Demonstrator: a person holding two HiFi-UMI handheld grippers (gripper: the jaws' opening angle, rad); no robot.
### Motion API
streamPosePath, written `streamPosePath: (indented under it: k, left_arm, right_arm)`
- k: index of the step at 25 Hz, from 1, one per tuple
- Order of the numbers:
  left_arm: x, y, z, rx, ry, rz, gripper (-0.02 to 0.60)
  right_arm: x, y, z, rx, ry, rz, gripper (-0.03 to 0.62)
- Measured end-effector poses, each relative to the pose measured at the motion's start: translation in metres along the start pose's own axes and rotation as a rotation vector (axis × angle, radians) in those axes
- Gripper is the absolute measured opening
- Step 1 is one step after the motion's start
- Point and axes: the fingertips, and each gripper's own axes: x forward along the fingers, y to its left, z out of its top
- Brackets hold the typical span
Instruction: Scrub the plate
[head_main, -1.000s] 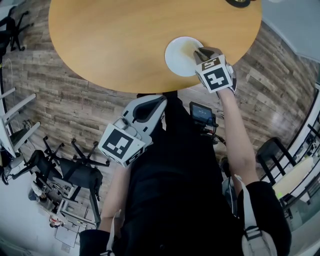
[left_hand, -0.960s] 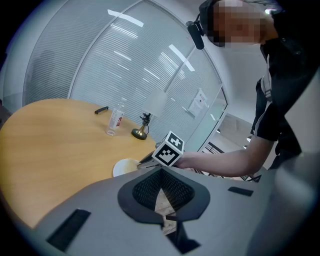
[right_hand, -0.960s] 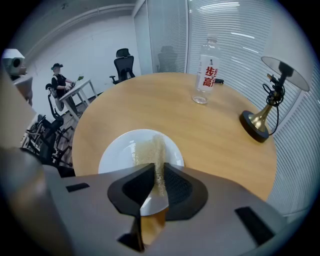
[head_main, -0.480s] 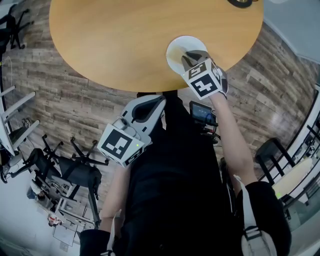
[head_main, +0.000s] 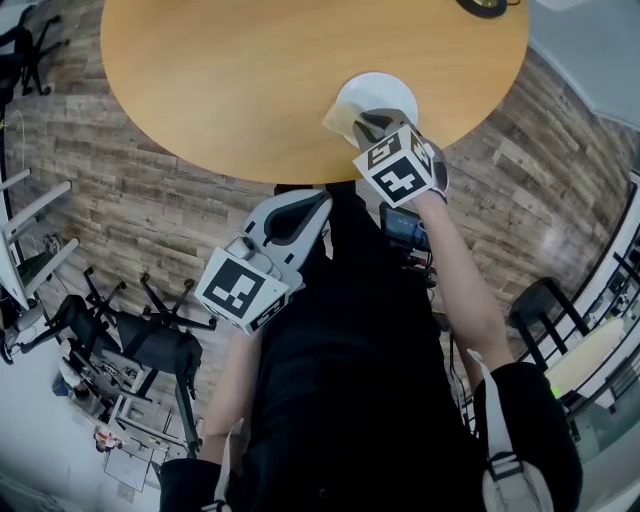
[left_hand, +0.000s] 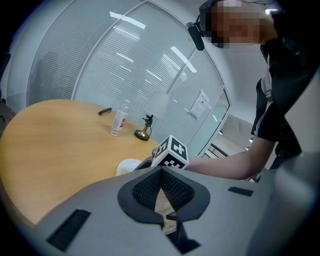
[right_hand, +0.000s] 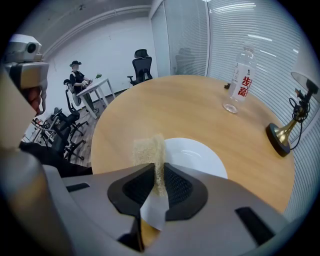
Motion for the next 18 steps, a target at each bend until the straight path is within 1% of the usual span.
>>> streamPosePath:
  k: [8,18]
  left_arm:
    - [0.002,-0.002,-0.002,0.004,0.007,-0.004,0.012]
    - [0.001,-0.004,-0.003,0.016,0.022,-0.004,0.012]
  right_arm:
    - [-0.005,-0.031,-0.01,0.087,-0.012,-0.012,0.048]
    - [-0.015,-0.083,-0.026,0.172,-0.021,-0.101,0.048]
